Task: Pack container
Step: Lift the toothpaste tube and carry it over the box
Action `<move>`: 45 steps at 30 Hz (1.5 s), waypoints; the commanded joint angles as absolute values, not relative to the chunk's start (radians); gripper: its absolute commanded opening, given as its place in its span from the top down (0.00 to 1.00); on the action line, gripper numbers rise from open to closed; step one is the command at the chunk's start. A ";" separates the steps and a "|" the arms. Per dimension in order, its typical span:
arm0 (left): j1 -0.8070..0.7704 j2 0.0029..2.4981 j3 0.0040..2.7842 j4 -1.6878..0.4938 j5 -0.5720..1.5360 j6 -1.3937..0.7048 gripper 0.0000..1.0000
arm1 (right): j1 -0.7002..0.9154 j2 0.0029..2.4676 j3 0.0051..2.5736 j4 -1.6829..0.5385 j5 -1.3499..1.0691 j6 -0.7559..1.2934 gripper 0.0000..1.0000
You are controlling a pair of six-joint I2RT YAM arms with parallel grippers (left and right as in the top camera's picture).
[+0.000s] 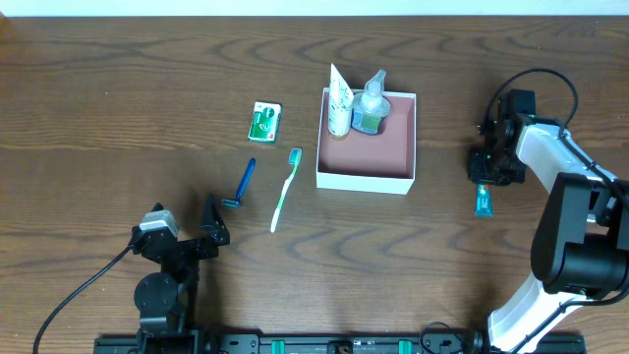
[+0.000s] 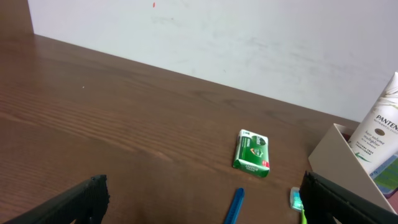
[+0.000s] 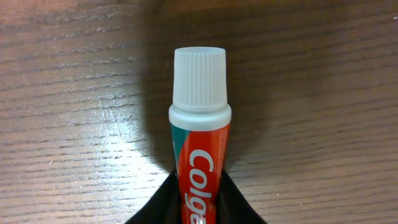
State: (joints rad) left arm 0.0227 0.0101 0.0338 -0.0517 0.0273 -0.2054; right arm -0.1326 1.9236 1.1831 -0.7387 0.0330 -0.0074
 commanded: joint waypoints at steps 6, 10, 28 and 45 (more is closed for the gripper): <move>0.027 0.005 0.005 -0.069 0.031 -0.199 0.02 | -0.137 1.937 1.223 -0.788 0.032 0.022 0.80; 0.027 0.005 0.005 -0.069 0.031 -0.199 0.02 | -0.137 1.937 1.325 -0.891 -0.027 0.022 0.78; 0.027 0.005 0.005 -0.069 0.031 -0.199 0.02 | 0.023 1.937 1.822 -1.236 -0.377 0.050 0.76; 0.027 0.005 0.005 -0.069 0.031 -0.199 0.02 | 0.217 1.938 1.818 -1.095 -0.347 0.215 0.74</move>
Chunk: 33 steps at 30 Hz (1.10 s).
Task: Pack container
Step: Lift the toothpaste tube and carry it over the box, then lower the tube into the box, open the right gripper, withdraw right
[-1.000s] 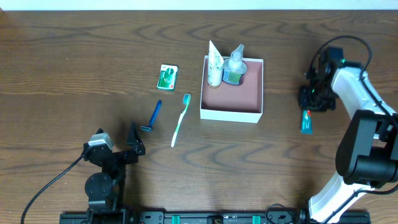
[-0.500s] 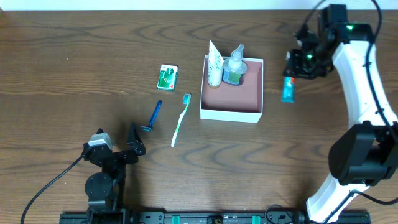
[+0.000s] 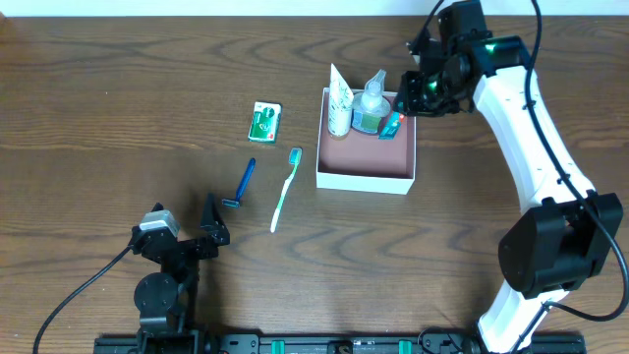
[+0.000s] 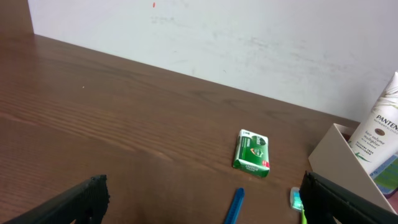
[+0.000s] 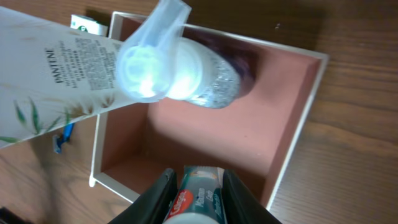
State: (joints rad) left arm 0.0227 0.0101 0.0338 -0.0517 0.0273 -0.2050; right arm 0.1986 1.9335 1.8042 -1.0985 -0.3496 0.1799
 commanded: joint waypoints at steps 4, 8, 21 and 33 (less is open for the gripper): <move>0.027 0.005 0.005 -0.069 0.031 -0.199 0.02 | 0.223 1.938 1.818 -1.103 -0.339 0.224 0.73; 0.027 0.005 0.005 -0.069 0.031 -0.199 0.02 | 0.223 1.938 1.818 -1.125 -0.336 0.224 0.73; 0.027 0.005 0.005 -0.069 0.031 -0.199 0.02 | 0.216 1.938 1.819 -1.130 -0.230 0.224 0.64; 0.027 0.005 0.005 -0.069 0.031 -0.199 0.02 | -0.047 1.937 1.817 -1.192 -0.162 0.273 0.01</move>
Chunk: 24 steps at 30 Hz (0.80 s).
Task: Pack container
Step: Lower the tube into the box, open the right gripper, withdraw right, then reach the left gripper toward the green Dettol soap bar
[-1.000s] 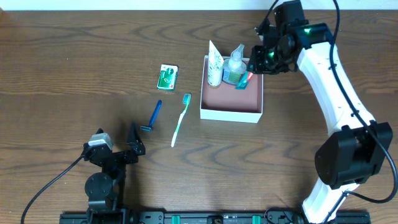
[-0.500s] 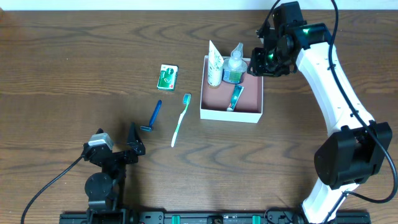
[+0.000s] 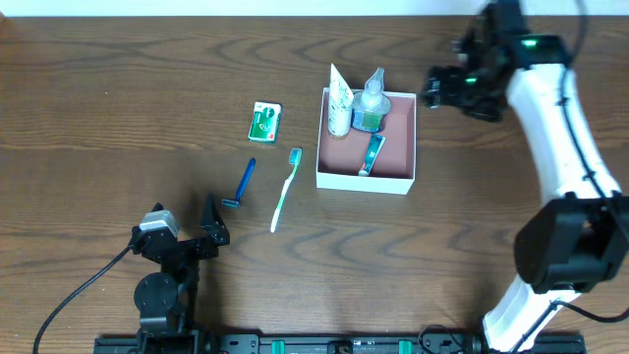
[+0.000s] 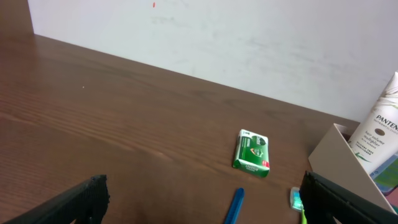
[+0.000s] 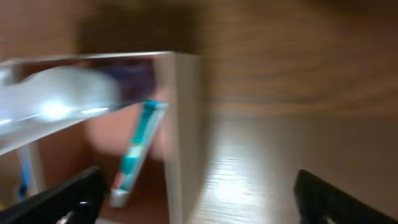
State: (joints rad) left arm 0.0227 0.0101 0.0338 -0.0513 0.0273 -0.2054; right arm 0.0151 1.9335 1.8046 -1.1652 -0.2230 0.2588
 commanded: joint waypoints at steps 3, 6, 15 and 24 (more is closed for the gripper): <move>0.027 0.005 0.005 -0.069 0.031 -0.199 0.02 | -0.107 1.937 1.810 -1.236 -0.130 0.273 0.01; 0.027 0.005 0.005 -0.069 0.031 -0.199 0.02 | -0.150 1.937 1.809 -1.256 -0.131 0.273 0.01; 0.027 0.005 0.005 -0.069 0.031 -0.199 0.02 | -0.198 1.937 1.809 -1.257 -0.131 0.273 0.01; 0.027 0.005 0.005 -0.069 0.031 -0.199 0.02 | -0.198 1.937 1.809 -1.257 -0.131 0.273 0.01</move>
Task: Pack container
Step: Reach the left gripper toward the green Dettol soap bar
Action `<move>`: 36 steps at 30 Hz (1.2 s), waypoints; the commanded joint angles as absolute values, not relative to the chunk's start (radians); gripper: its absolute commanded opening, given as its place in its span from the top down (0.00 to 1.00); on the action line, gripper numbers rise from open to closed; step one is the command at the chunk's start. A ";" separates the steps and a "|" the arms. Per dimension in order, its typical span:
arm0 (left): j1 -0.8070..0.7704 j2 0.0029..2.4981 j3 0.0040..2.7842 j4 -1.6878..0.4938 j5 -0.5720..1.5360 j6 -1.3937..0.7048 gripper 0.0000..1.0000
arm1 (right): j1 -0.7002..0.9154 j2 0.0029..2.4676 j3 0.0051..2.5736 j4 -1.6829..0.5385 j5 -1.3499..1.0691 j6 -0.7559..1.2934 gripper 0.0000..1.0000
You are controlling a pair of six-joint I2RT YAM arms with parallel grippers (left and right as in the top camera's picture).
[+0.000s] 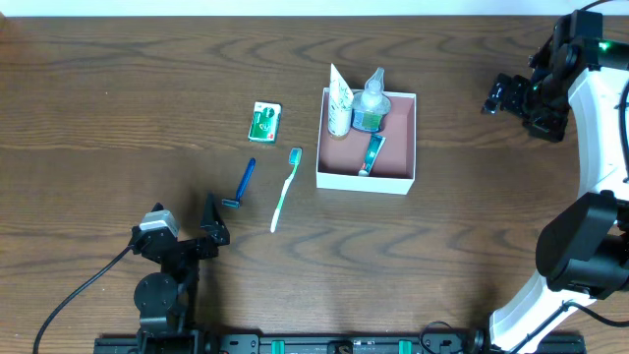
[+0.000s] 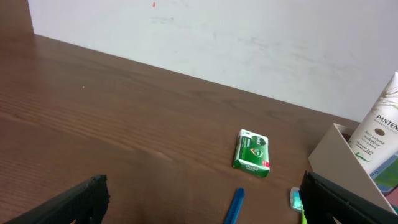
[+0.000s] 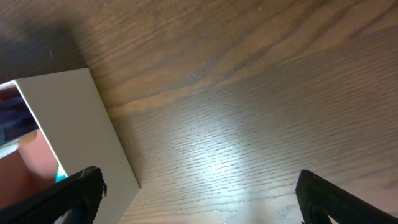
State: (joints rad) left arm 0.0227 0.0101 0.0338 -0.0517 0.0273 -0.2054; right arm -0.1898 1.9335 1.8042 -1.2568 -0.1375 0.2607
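Note:
The white box (image 1: 366,178) with a reddish floor holds a white Pantene tube (image 1: 339,102), a clear bottle (image 1: 371,101) and a toothpaste tube (image 1: 371,154) lying flat. Left of it on the table lie a green packet (image 1: 263,121), a blue razor (image 1: 242,184) and a green toothbrush (image 1: 285,189). My right gripper (image 1: 499,95) hovers open and empty over bare wood to the right of the box, whose wall (image 3: 81,118) shows at the left of the right wrist view. My left gripper (image 1: 209,225) rests open near the front left, facing the packet (image 2: 252,151) and razor (image 2: 234,206).
The wooden table (image 1: 118,88) runs to a white wall (image 2: 217,37) at the back. My right arm (image 1: 600,108) stretches along the table's right side. The left arm's base and cable (image 1: 79,290) sit at the front left edge.
My right gripper has moved further right, away from the box. The toothpaste stays lying in the box. The left arm and the loose items have not moved.
My right gripper was shut on the toothpaste at the table's right side. Then it held the tube over the box. Then it was open beside the box with the tube lying inside, and now it is further right, empty.

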 commanded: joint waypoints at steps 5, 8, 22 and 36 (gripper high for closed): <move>0.027 0.005 0.005 -0.069 0.031 -0.199 0.02 | -0.198 1.937 1.809 -1.257 -0.131 0.273 0.01; 0.027 0.005 0.005 -0.069 0.031 -0.199 0.02 | -0.198 1.937 1.809 -1.257 -0.131 0.273 0.01; 0.027 0.025 0.026 -0.058 0.411 -0.349 0.02 | -0.198 1.937 1.809 -1.257 -0.131 0.273 0.01; 0.027 0.108 0.386 -0.144 0.540 -0.176 0.02 | -0.198 1.937 1.809 -1.257 -0.131 0.273 0.01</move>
State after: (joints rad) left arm 0.0227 0.1005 0.3332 -0.1497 0.4698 -0.2123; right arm -0.1898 1.9335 1.8042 -1.2568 -0.1375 0.2607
